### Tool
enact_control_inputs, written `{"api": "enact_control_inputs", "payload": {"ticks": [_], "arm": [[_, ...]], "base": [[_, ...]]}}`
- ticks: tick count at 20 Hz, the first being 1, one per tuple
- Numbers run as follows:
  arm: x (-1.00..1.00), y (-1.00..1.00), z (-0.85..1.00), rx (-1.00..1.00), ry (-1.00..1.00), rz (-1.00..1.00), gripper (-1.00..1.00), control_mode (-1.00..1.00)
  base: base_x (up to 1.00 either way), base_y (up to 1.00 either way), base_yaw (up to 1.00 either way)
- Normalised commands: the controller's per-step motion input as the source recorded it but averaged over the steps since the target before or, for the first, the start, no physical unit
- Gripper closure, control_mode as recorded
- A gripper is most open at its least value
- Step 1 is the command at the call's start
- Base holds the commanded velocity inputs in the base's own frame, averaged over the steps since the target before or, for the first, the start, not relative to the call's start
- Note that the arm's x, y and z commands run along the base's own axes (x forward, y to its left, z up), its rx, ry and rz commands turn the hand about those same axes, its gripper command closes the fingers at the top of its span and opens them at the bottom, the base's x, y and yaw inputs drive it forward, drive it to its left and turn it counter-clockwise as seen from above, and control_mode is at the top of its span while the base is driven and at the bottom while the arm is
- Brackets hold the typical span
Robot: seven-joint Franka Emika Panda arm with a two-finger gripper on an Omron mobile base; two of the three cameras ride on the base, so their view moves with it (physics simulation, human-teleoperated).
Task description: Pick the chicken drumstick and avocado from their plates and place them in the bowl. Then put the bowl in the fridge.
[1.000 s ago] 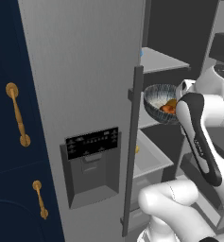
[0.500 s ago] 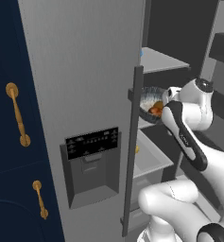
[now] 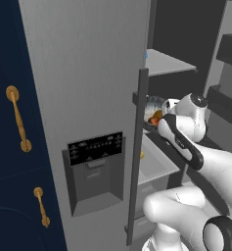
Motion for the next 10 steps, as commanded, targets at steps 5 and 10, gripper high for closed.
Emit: {"api": "enact_control_inputs", "payload": {"ticks": [5, 10], "arm": [[0.44, -0.1, -0.03, 0.02, 0.0, 0.02, 1.0, -1.0], [0.76, 0.0, -0.05, 0.0, 0.01, 0.0, 1.0, -1.0]], "base": [[0.0, 0.0, 0.0], [0.0, 0.0, 0.0]]}}
